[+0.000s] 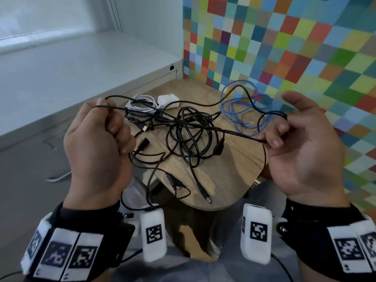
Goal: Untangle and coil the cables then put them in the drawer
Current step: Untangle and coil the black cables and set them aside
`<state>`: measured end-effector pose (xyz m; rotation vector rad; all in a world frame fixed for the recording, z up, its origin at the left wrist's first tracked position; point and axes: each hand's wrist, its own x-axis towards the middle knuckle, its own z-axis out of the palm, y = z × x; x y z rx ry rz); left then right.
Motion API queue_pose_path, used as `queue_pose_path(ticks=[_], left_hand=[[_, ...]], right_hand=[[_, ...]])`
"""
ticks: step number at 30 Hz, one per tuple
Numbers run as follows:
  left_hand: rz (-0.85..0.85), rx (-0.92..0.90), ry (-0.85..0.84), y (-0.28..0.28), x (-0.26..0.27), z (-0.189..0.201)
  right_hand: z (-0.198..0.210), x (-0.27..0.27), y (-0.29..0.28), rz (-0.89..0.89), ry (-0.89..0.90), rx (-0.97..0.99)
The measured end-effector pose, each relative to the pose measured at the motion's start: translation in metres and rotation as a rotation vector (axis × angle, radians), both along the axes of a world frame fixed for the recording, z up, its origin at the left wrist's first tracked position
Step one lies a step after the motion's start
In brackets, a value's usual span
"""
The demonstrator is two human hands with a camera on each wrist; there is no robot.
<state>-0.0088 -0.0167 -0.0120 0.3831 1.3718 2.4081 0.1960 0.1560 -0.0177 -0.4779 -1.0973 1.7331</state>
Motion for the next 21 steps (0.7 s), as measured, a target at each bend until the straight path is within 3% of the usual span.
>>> queue_pose_path(ticks=[4,10,13,17,19,21], left_hand=[[0.053,0.017,0.003,-0.001,0.001,0.002],[0.163,0.028,0.032,-0.003,-0.004,0.002],[0.239,0.033,0.05,-0.005,-0.011,0.0],[0.258,-0.031,0.143,-0.012,-0.02,0.004],[0.213,-0.084,0.214,-0.01,-0.014,0.005],[0.115,-0.105,0.307,-0.006,-0.004,0.006]], right_hand=[[0.0,-0.003,-0.004,-0.114,-0.066,0.107],[-0.004,-0.001,0.006,-0.193,-0.014,0.068],[-0.009,0.001,0.014,-0.279,-0.075,0.115],[-0.016,0.01,0.027,-0.299,-0.455,0.309],[-0.019,0.013,0.026,-0.22,-0.728,0.426],[-0.024,0.014,0.025,-0.174,-0.892,0.517]])
